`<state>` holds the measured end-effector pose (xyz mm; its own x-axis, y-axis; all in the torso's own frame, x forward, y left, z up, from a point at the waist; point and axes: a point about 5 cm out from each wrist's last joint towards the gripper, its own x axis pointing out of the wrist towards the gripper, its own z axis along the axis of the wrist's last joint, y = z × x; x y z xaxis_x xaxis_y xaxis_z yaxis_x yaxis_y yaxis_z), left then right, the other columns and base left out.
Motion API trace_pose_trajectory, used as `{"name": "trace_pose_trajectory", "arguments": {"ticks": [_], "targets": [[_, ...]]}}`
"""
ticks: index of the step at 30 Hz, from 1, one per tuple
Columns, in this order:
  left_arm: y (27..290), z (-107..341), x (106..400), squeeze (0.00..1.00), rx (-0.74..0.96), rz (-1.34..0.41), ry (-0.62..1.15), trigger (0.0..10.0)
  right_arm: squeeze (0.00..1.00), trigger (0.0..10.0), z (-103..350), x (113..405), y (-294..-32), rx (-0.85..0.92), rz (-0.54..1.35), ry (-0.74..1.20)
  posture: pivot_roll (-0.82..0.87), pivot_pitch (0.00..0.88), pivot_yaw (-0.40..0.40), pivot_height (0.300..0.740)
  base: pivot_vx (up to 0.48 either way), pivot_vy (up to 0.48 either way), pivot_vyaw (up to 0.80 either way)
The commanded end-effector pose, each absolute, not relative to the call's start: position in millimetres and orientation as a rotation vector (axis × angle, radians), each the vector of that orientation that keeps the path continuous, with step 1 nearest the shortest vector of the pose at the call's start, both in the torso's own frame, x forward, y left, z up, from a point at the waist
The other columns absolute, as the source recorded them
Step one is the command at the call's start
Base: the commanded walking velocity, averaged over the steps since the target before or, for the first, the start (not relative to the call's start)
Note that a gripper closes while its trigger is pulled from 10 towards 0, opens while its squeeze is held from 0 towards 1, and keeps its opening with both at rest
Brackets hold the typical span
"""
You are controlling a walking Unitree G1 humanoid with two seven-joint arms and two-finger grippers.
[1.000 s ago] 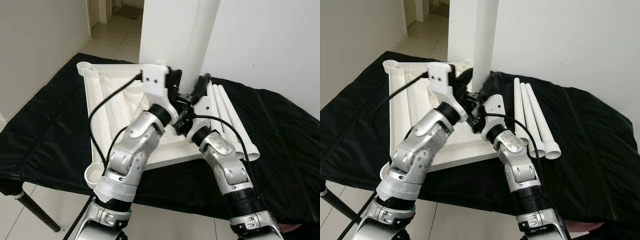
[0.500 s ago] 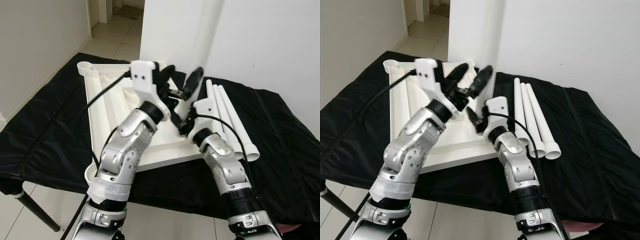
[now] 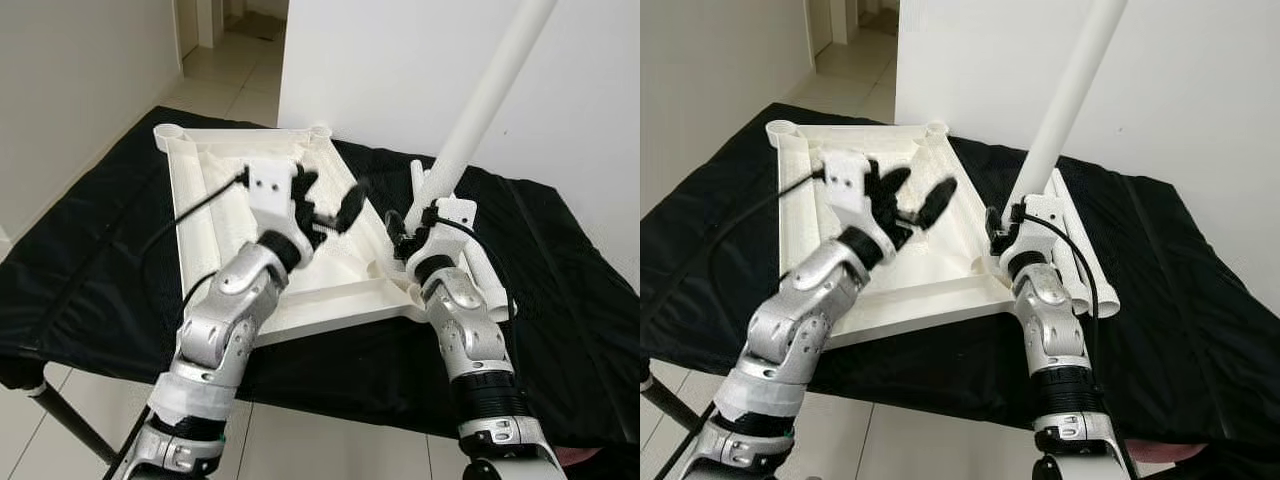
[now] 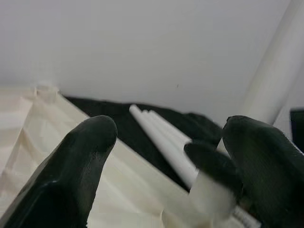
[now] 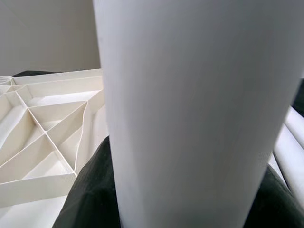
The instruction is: Building children table
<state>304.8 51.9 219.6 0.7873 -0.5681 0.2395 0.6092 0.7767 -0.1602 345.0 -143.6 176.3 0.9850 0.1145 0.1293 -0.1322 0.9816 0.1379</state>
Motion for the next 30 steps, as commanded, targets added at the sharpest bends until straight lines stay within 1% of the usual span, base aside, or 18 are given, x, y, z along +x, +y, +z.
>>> {"name": "trace_pose_trajectory", "arguments": {"ticks": [1,4,7,10,16,23,25,30], "targets": [[47,212,304,0.00,-0.194,-0.681,-0.143,10.0,0.00,10.0,178,344,-150,0.132,0.104,-0.140,0.04,0.000,-0.120,0.740,0.000,0.000,0.00],[48,206,305,0.00,-0.181,-0.673,-0.117,10.0,0.00,10.0,176,343,-151,0.119,0.095,-0.144,0.04,0.000,-0.120,0.740,0.000,0.000,0.00],[49,194,303,0.00,-0.125,-0.683,-0.072,10.0,0.00,10.0,170,339,-159,0.094,0.055,-0.142,0.04,0.000,-0.116,0.740,0.000,0.000,0.00],[45,188,295,0.00,-0.028,-0.739,-0.088,10.0,0.00,10.0,166,337,-167,0.078,0.033,-0.151,0.03,0.000,-0.113,0.740,0.000,0.000,0.00],[43,182,288,0.00,0.036,-0.774,-0.100,10.0,0.00,10.0,165,337,-173,0.064,0.020,-0.166,0.02,0.000,-0.110,0.740,0.000,0.000,0.00],[44,178,285,0.00,0.095,-0.766,-0.126,10.0,0.00,10.0,165,338,-177,0.058,0.015,-0.192,0.02,0.000,-0.108,0.740,0.000,0.000,0.00],[45,170,284,0.00,0.186,-0.759,-0.120,10.0,0.00,10.0,157,335,-180,0.055,0.005,-0.185,0.02,0.000,-0.104,0.740,0.000,0.000,0.00],[44,167,280,0.00,0.189,-0.777,-0.104,10.0,0.00,10.0,151,332,-182,0.038,-0.008,-0.179,0.03,0.000,-0.102,0.740,0.000,0.000,0.00]]}}
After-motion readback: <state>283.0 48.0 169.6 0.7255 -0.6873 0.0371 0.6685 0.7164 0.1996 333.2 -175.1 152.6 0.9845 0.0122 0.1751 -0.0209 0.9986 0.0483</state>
